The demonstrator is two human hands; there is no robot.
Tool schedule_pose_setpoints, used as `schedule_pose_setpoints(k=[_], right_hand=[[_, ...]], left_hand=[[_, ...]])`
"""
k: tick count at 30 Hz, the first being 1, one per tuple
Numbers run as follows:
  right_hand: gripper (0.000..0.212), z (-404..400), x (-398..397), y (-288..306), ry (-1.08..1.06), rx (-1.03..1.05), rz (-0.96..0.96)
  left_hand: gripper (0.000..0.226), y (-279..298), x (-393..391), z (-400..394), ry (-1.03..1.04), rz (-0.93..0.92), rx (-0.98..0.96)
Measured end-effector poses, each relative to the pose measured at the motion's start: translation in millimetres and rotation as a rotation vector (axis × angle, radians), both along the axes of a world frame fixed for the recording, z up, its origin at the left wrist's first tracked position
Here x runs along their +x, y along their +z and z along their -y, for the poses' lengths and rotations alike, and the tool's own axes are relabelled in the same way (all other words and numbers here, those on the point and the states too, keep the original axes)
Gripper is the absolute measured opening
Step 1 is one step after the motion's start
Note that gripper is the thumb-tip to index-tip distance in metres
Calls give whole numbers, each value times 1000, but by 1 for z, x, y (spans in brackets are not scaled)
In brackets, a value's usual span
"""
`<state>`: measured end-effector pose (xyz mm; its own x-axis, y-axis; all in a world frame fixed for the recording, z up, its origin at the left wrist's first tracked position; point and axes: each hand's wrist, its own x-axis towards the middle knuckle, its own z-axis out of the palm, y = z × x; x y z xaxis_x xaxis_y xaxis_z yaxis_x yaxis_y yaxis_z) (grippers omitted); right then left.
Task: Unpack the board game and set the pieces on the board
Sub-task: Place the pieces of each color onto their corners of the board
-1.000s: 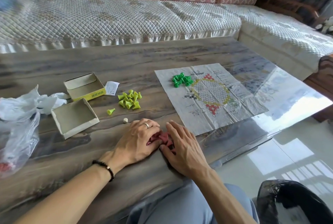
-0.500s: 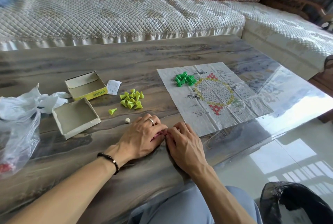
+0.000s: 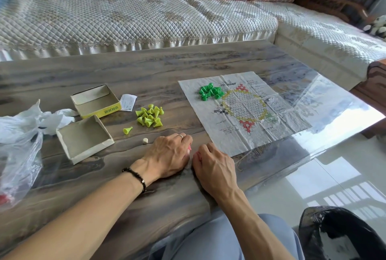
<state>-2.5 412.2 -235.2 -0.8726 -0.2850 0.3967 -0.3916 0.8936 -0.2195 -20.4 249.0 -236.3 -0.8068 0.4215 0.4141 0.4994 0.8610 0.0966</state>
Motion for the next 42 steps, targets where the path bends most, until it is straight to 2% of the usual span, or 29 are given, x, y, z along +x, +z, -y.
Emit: schedule_pose_setpoints(k=[5,8,13,16,20,23,28,35,39,42], right_hand=[[27,2,-5,3,43,80,9],[30,6,-7,6,-19,164,17],[32,8,-9,8,-110,183,89],[27,7,-11,12,-135,79,151],[31,2,-15,16,-125,-128,169],[35,-3,-20,20,-139,-280,202],[39,-26,-41,24,-231,-397,227],[38,-82,-98,36,-298,-417,211],[37,-96,-121,26,-239,-284,165],[33,-101,-127,16,-275,-231,133]], left_hand=[[21,-1,-2,1,-9,-35,-2],[25,-1,-6,1,-9,-54,16],[13,-1,-8,-2,25,-51,-4],[18,1,-7,-4,54,-48,13],[21,1,-9,-3,79,-44,52],[17,0,-12,-4,107,-11,129],[8,2,-21,-25,97,50,286],[17,14,-62,-85,10,219,412],[19,13,-93,-111,35,244,350],[21,11,-108,-120,70,260,291]])
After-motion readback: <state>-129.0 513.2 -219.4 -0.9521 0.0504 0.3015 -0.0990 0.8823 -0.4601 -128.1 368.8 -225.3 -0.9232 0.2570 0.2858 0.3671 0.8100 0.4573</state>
